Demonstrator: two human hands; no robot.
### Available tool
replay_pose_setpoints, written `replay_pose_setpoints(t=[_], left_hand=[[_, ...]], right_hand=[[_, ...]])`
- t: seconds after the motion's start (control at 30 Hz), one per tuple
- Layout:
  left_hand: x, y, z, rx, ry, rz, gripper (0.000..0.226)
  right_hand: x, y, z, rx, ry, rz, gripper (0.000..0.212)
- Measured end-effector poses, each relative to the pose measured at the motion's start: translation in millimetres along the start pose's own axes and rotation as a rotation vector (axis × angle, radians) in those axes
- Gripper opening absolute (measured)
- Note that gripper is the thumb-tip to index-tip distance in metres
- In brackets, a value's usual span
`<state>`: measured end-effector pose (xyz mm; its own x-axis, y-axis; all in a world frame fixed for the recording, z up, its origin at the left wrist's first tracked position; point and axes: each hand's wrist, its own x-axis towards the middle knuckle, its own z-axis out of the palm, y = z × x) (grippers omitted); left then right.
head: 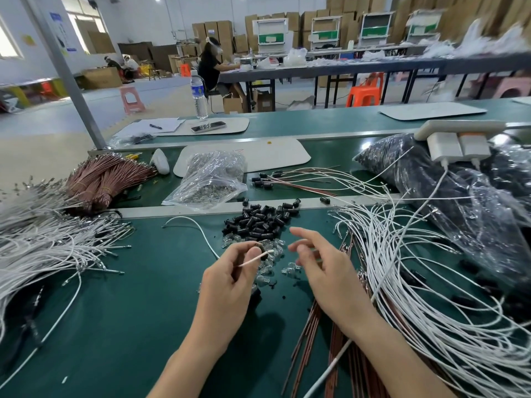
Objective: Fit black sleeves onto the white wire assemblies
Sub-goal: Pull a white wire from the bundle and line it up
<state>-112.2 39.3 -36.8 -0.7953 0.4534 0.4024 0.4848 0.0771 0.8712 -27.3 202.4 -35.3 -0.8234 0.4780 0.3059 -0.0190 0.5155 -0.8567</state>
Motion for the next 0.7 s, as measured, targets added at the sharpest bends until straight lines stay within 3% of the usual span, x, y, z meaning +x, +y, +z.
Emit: replay_pose_setpoints(t=[0.1,0.23,0.33,0.43,0.57,0.7], left_hand=[[-1,-3,3,0.051,-0.036,0.0,0.014],[-3,-4,5,0.065,-0.093,-0.008,0.017],[-1,-5,4,0.046,-0.113,-0.035,0.027],[-2,-3,-1,-0.068,-0.152,-0.058,0.045],[-3,3,-3,-0.033,-0.121,0.009,0.017],[0,3,-1,0.058,-0.018,0.082,0.013]], right_hand=[[-1,-9,6,0.362,-0.223,0.042,0.031],[-3,-11,9,0.329,-0.286,0.032,0.028],[-3,-10,9,0.339,-0.261,0.081,0.023],[2,-11,5,0.532,-0.176,0.19,0.021],[8,-14,-4,1.039,-0.028,0.396,0.027],[10,-16,-11,1.272,-0.008,0.49,0.031]])
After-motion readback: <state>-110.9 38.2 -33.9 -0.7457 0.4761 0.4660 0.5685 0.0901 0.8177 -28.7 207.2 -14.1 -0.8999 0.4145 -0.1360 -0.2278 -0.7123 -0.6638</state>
